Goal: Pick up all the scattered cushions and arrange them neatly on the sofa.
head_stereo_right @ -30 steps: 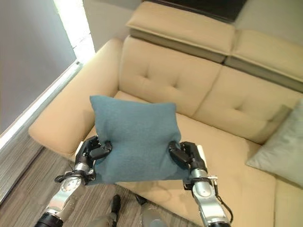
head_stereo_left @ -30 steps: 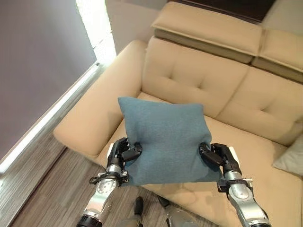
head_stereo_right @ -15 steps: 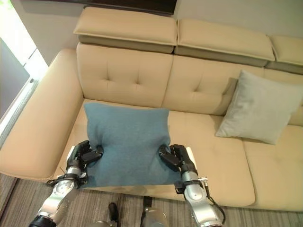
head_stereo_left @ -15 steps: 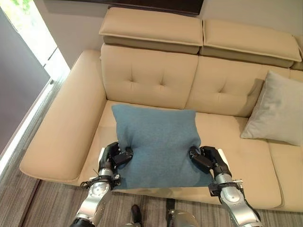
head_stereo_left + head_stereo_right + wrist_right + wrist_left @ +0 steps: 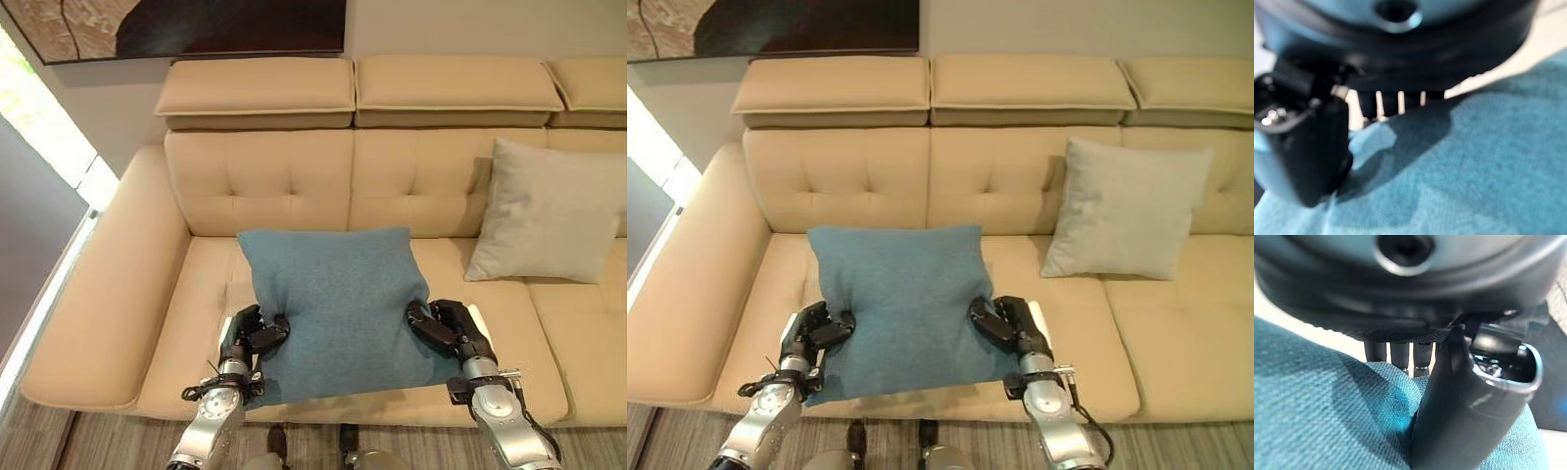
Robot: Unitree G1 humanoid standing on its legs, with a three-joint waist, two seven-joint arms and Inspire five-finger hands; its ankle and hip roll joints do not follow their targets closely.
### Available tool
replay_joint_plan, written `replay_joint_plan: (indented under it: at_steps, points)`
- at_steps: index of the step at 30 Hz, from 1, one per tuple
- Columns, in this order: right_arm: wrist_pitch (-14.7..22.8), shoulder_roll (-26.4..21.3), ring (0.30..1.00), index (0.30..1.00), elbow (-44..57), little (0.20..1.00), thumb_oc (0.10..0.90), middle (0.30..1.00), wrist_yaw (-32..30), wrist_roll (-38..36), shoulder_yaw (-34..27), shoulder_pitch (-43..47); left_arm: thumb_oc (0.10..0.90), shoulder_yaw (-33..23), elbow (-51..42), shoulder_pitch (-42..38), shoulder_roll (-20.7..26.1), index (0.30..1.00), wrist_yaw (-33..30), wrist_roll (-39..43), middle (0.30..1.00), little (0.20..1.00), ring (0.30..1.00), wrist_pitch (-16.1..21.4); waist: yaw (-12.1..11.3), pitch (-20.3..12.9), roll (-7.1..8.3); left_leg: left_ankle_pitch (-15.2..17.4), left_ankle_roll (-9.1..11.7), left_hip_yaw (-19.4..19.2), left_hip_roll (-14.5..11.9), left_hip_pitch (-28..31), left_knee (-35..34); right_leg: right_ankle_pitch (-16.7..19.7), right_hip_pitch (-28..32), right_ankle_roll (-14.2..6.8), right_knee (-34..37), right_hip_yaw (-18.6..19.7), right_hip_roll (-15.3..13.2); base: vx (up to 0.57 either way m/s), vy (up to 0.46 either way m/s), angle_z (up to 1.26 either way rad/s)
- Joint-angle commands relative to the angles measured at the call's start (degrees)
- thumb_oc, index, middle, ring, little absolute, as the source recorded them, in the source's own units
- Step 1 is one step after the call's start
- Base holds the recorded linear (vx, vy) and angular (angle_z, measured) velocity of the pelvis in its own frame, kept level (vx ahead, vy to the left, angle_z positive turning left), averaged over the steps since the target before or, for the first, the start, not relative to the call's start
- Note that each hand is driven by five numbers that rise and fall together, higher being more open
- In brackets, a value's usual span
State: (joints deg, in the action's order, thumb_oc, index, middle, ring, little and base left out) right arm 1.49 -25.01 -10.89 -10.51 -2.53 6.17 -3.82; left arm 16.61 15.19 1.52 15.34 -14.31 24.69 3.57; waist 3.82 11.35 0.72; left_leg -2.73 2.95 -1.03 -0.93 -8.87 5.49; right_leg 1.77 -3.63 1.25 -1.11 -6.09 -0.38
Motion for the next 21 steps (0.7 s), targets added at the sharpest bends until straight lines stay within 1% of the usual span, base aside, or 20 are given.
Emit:
replay_joint_plan:
  at_steps: [1, 2, 5, 6, 7, 8, 9, 10, 11, 12, 13, 14, 15, 16, 17, 19, 21]
  points:
    - [7.22, 1.96, 0.300, 0.300, 9.36, 0.300, 0.400, 0.300, -0.72, 0.51, 1.37, 6.01, 0.400, 1.74, -7.68, -5.63, -0.36, 0.300, 2.46, -2.40, 0.300, 0.300, 0.300, 7.17, -1.29, -5.20, 1.66, 3.89, -0.24, 1.38, 1.44, -0.73, -1.10, -8.39, 4.53, -4.84, -2.20, 5.65, 0.02, 0.22, 0.103, -0.25]
    - [7.20, 1.95, 0.300, 0.300, 9.37, 0.300, 0.400, 0.300, -0.72, 0.51, 1.35, 6.01, 0.400, 1.75, -7.66, -5.67, -0.37, 0.300, 2.46, -2.41, 0.300, 0.300, 0.300, 7.19, -1.45, -5.19, 1.66, 3.59, -0.23, 1.25, 1.39, -0.55, -1.52, -8.24, 4.50, -4.83, -2.12, 5.79, 0.05, 0.29, 0.146, -0.10]
    - [6.86, 2.54, 0.300, 0.300, 9.46, 0.300, 0.400, 0.300, -0.02, 0.85, 1.71, 5.55, 0.400, 1.85, -8.66, -5.07, 0.42, 0.300, 2.75, -2.79, 0.300, 0.300, 0.300, 6.91, -0.95, -6.24, 1.70, 3.91, -1.22, -0.11, 1.41, 2.00, -3.57, -8.34, 5.13, -5.63, -1.94, 7.31, -0.80, 0.20, 0.144, -0.43]
    - [6.85, 2.55, 0.300, 0.300, 9.48, 0.300, 0.400, 0.300, -0.02, 0.86, 1.72, 5.52, 0.400, 1.85, -8.67, -5.04, 0.43, 0.300, 2.75, -2.80, 0.300, 0.300, 0.300, 6.90, -1.06, -6.21, 1.73, 3.90, -1.23, -0.22, 1.41, 2.12, -3.66, -8.36, 5.17, -5.64, -1.95, 7.42, -0.81, 0.10, 0.106, -0.32]
    - [6.72, 2.75, 0.300, 0.300, 9.61, 0.300, 0.400, 0.300, 0.18, 1.01, 1.82, 5.49, 0.400, 1.71, -8.89, -4.85, 0.71, 0.300, 2.82, -2.85, 0.300, 0.300, 0.300, 6.82, -1.08, -6.42, 1.79, 4.00, -1.51, -0.95, 1.28, 2.65, -4.13, -8.35, 5.08, -6.00, -2.08, 7.93, -1.11, 0.10, 0.152, -0.32]
    - [6.70, 3.38, 0.300, 0.300, 9.57, 0.300, 0.400, 0.300, 0.30, 1.24, 2.11, 5.86, 0.400, 1.20, -9.28, -4.67, 1.13, 0.300, 2.56, -2.89, 0.300, 0.300, 0.300, 6.88, -1.33, -6.58, 1.77, 4.36, -2.21, -2.29, 1.24, 3.32, -4.78, -8.40, 4.50, -6.79, -3.14, 8.44, -1.65, 0.09, 0.152, -0.30]
    - [6.69, 3.39, 0.300, 0.300, 9.57, 0.300, 0.400, 0.300, 0.30, 1.24, 2.12, 5.87, 0.400, 1.19, -9.28, -4.68, 1.14, 0.300, 2.56, -2.89, 0.300, 0.300, 0.300, 6.88, -1.45, -6.57, 1.80, 4.37, -2.22, -2.42, 1.23, 3.37, -4.82, -8.43, 4.45, -6.80, -3.22, 8.57, -1.65, 0.08, 0.189, -0.42]
    - [6.48, 3.84, 0.300, 0.300, 9.48, 0.300, 0.400, 0.300, 0.36, 1.83, 2.65, 6.74, 0.400, 0.56, -9.47, -4.93, 1.81, 0.300, 2.21, -3.18, 0.300, 0.300, 0.300, 6.83, -1.92, -6.37, 1.82, 4.85, -3.06, -3.85, 1.10, 4.02, -5.08, -8.24, 3.03, -7.87, -6.10, 8.94, -2.30, 0.03, 0.125, -0.41]
    - [6.58, 3.95, 0.300, 0.300, 9.56, 0.300, 0.400, 0.300, 0.45, 2.01, 2.96, 7.40, 0.400, 0.19, -9.58, -5.11, 2.15, 0.300, 1.91, -3.37, 0.300, 0.300, 0.300, 6.81, -2.02, -6.02, 1.73, 4.97, -3.39, -4.19, 0.90, 4.27, -5.13, -8.05, 1.90, -8.43, -8.37, 8.97, -2.44, 0.03, 0.125, -0.41]
    - [6.59, 3.96, 0.300, 0.300, 9.54, 0.300, 0.400, 0.300, 0.45, 2.01, 2.97, 7.45, 0.400, 0.17, -9.58, -5.14, 2.16, 0.300, 1.91, -3.37, 0.300, 0.300, 0.300, 6.80, -2.12, -6.03, 1.77, 4.98, -3.40, -4.31, 0.91, 4.24, -5.14, -8.17, 1.70, -8.44, -8.64, 9.10, -2.45, 0.00, 0.056, -0.32]
    - [6.59, 4.09, 0.300, 0.300, 9.53, 0.300, 0.400, 0.300, 0.48, 2.16, 3.23, 7.93, 0.400, -0.25, -9.64, -5.32, 2.54, 0.300, 1.63, -3.60, 0.300, 0.300, 0.300, 6.91, -2.21, -5.58, 1.67, 5.00, -3.68, -4.41, 0.71, 4.33, -5.13, -7.55, 0.46, -9.05, -10.94, 8.99, -2.52, -0.05, 0.014, -0.42]
    - [6.89, 4.69, 0.300, 0.300, 9.66, 0.300, 0.400, 0.300, 0.28, 2.49, 3.87, 9.03, 0.400, -1.23, -9.34, -6.02, 3.22, 0.300, 1.04, -3.97, 0.300, 0.300, 0.300, 7.34, -2.68, -4.79, 1.53, 5.07, -3.82, -4.70, 0.36, 4.53, -5.77, -6.38, -2.90, -9.91, -13.25, 8.07, -3.21, -0.05, 0.014, -0.42]
    - [6.89, 4.70, 0.300, 0.300, 9.65, 0.300, 0.400, 0.300, 0.27, 2.50, 3.87, 9.07, 0.400, -1.24, -9.32, -6.04, 3.22, 0.300, 1.05, -3.97, 0.300, 0.300, 0.300, 7.35, -2.68, -4.83, 1.55, 5.06, -3.83, -4.71, 0.36, 4.48, -5.80, -6.41, -3.01, -9.91, -13.33, 8.08, -3.21, -0.04, -0.007, -0.30]
    - [6.92, 4.53, 0.300, 0.300, 9.63, 0.300, 0.400, 0.300, 0.12, 2.97, 3.95, 9.64, 0.400, -1.47, -8.82, -6.54, 2.92, 0.300, 0.50, -3.76, 0.300, 0.300, 0.300, 7.77, -2.74, -4.43, 1.39, 4.73, -3.71, -4.50, 0.77, 4.71, -6.53, -5.72, -4.47, -9.30, -10.20, 6.51, -3.55, 0.02, -0.016, -0.14]
    - [6.88, 4.35, 0.300, 0.300, 9.62, 0.300, 0.400, 0.300, -0.15, 3.30, 3.80, 9.52, 0.400, -1.28, -8.79, -6.67, 2.77, 0.300, 0.54, -3.95, 0.300, 0.300, 0.300, 7.74, -2.68, -4.38, 1.46, 4.27, -3.62, -3.82, 1.42, 4.46, -6.74, -5.68, -3.86, -8.75, -7.82, 6.41, -3.61, 0.02, -0.016, -0.08]
    - [6.96, 4.33, 0.300, 0.300, 9.60, 0.300, 0.400, 0.300, -0.39, 3.34, 3.55, 9.79, 0.400, -1.55, -8.79, -6.65, 2.60, 0.300, 0.44, -4.01, 0.300, 0.300, 0.300, 8.03, -2.50, -4.40, 1.34, 4.02, -3.51, -3.36, 1.61, 4.33, -7.23, -5.46, -3.89, -8.81, -6.86, 6.22, -3.69, 0.02, -0.023, 0.09]
    - [7.01, 3.94, 0.300, 0.300, 9.80, 0.300, 0.400, 0.300, -1.02, 3.77, 3.49, 10.69, 0.400, -1.65, -9.03, -6.85, 1.93, 0.300, -0.03, -3.85, 0.300, 0.300, 0.300, 8.49, -2.65, -5.15, 0.97, 3.11, -3.12, -3.03, 2.05, 4.00, -9.67, -4.73, -3.41, -8.28, -3.29, 5.57, -3.88, 0.02, -0.067, 0.13]
